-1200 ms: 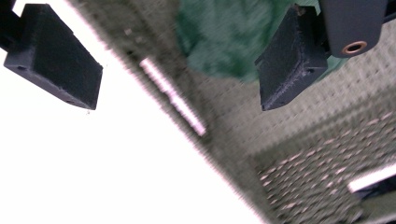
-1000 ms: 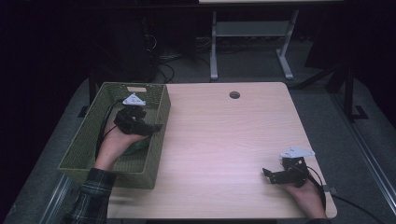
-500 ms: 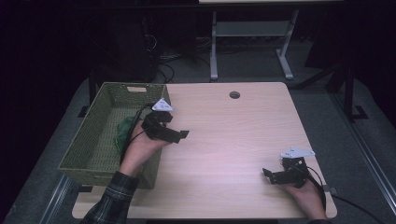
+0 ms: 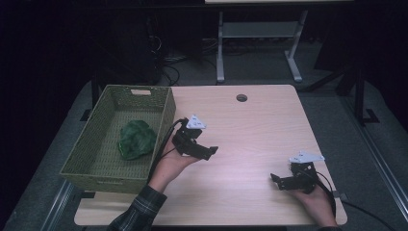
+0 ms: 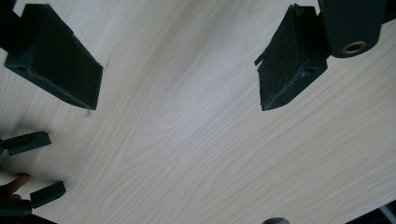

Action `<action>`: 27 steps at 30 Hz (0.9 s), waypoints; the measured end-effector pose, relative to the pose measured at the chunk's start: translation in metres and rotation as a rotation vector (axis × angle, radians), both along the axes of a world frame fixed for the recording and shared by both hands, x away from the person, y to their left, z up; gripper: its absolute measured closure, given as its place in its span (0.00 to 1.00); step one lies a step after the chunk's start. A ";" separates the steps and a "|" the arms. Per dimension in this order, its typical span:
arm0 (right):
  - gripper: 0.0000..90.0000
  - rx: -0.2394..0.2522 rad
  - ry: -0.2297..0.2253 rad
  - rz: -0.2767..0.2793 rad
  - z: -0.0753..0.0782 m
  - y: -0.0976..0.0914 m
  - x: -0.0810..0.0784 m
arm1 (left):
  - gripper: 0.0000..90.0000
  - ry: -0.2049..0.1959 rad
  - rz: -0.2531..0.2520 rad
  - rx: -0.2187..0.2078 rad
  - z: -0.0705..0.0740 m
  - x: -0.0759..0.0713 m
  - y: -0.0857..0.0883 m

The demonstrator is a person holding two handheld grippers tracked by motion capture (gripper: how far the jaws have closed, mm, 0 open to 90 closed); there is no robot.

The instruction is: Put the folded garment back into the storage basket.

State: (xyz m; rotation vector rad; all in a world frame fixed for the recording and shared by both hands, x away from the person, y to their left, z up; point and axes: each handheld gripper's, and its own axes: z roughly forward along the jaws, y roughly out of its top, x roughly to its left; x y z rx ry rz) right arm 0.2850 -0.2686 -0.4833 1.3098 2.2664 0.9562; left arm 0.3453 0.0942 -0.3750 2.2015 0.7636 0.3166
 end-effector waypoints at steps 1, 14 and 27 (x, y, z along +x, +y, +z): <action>0.03 0.000 -0.001 0.001 0.000 0.000 0.000 | 0.15 -0.001 -0.004 0.000 -0.003 -0.001 -0.002; 0.03 0.000 0.000 0.001 0.000 0.000 0.000 | 0.15 0.027 -0.022 0.048 -0.049 -0.005 -0.012; 0.03 -0.001 -0.001 0.002 0.000 0.000 0.000 | 0.15 0.011 -0.004 0.061 -0.083 -0.002 -0.004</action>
